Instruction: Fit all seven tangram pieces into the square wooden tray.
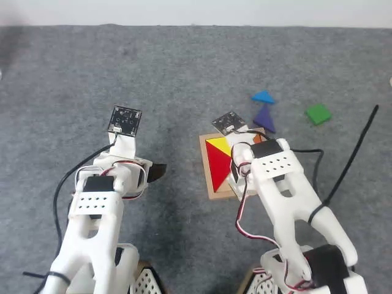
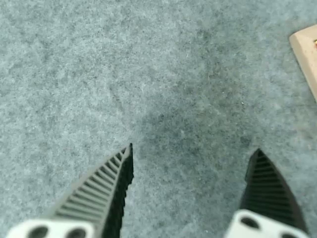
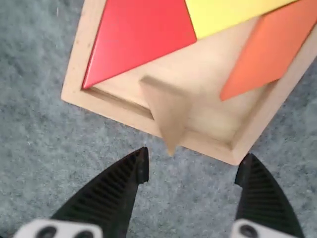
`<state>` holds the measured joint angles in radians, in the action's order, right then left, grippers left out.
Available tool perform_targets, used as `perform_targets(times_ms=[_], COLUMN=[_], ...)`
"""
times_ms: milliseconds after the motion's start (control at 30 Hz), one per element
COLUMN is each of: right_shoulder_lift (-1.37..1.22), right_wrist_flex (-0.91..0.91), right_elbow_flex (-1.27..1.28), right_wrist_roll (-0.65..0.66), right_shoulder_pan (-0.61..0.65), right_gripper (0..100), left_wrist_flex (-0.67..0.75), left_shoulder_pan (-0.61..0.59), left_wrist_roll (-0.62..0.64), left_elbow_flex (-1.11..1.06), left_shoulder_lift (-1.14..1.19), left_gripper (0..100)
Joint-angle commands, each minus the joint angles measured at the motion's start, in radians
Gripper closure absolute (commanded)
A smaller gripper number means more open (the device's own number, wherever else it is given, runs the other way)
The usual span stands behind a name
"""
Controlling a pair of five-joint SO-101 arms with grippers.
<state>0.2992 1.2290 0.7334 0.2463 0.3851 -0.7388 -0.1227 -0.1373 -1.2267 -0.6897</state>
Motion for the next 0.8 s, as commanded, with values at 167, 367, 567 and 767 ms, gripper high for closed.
perform_targets(times_ms=[167, 367, 567, 767], right_shoulder_lift=[-0.145, -0.194, -0.197, -0.173], right_wrist_flex=[-0.051, -0.073, -0.061, 0.053], right_elbow_flex=[-0.074, -0.195, -0.209, -0.209], right_wrist_roll=[0.014, 0.008, 0.014, 0.061], right_shoulder_pan=[-0.002, -0.058, -0.062, -0.039], right_gripper=[69.9, 69.9, 69.9, 69.9], left_wrist_flex=[0.021, 0.021, 0.021, 0.021], left_shoulder_pan=[-0.003, -0.003, -0.003, -0.003], left_wrist_roll=[-0.008, -0.008, -0.008, -0.008], left_elbow_flex=[0.004, 0.004, 0.004, 0.004], left_shoulder_lift=[-0.025, -0.025, -0.025, -0.025], left_gripper=[65, 65, 65, 65])
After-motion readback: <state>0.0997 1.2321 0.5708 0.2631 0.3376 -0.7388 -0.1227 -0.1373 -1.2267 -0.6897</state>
